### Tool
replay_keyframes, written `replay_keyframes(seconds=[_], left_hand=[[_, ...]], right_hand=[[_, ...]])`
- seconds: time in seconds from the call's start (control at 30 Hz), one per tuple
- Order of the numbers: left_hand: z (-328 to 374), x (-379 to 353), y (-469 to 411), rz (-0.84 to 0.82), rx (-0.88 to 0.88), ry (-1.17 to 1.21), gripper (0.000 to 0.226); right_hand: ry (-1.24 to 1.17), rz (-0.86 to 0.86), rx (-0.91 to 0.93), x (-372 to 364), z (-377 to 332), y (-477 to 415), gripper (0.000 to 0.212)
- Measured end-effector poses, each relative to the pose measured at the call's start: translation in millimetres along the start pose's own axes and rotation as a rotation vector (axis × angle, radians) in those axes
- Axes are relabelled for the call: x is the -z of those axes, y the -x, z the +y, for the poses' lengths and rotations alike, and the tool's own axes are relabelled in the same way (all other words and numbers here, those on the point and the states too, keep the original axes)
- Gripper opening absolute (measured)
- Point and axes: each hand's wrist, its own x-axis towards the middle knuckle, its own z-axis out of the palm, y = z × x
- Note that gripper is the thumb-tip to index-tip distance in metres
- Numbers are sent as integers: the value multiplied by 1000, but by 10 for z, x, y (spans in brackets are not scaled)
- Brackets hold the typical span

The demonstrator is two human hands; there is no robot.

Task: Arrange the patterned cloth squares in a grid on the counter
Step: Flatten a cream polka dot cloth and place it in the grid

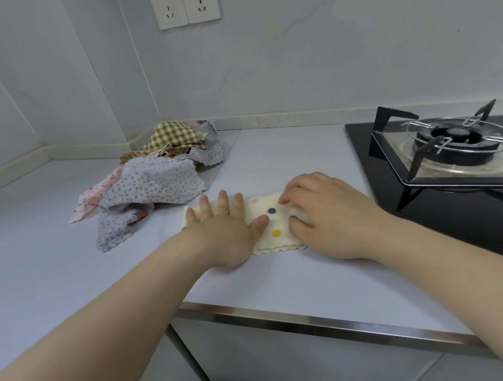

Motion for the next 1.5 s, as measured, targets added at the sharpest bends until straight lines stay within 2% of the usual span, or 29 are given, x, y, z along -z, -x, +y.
replay_keyframes(seconds=[0.1, 0.2, 0.33, 0.4, 0.5, 0.57, 0.6, 0.67, 0.8, 0.9, 0.97, 1.03, 1.1, 1.2, 1.4, 1.5], left_hand=[[29, 2, 9, 87, -80, -12, 71], [22, 4, 41, -11, -110, 6, 70], [-45, 63, 47, -102, -49, -22, 78], [-68, 86, 50, -120, 4, -46, 82], [-20, 75, 55, -47, 55, -60, 81], [36, 49, 51, 82, -59, -51, 73], [50, 35, 45, 128, -137, -38, 70], [28, 12, 20, 115, -209, -11, 65], [-85, 42, -27, -11, -16, -5, 78], [-118, 92, -3, -41, 198, 2, 86], [-108, 113, 10, -21, 272, -13, 86], [-87, 101, -2, 97, 193, -59, 82], [-50, 67, -19, 203, -26, -26, 75], [20, 0, 17, 156, -269, 103, 74], [48, -51, 80, 85, -295, 62, 103], [52, -44, 96, 80, -299, 65, 112]], right_hand=[[-102, -28, 36, -51, -117, -42, 48], [-70, -224, 48, -152, -157, -66, 57], [5, -313, -114, -178, -91, -89, 66], [56, -343, -196, -144, -75, -91, 59], [103, -255, -261, -106, -41, -82, 51], [35, -140, -258, -96, -35, -82, 54], [-7, -134, -240, -85, -47, -90, 54], [-38, -186, -227, -90, -39, -113, 49], [65, -181, -355, -133, 108, -157, 44], [107, -149, -403, -89, 177, -124, 42], [92, -114, -419, -50, 187, -117, 40], [49, -110, -398, -59, 214, -136, 37], [-16, -102, -397, -72, 260, -164, 34], [-81, -89, -438, -26, 306, -203, 32], [-350, -153, -512, -11, 353, -250, 28], [-434, -110, -487, 11, 329, -235, 20]])
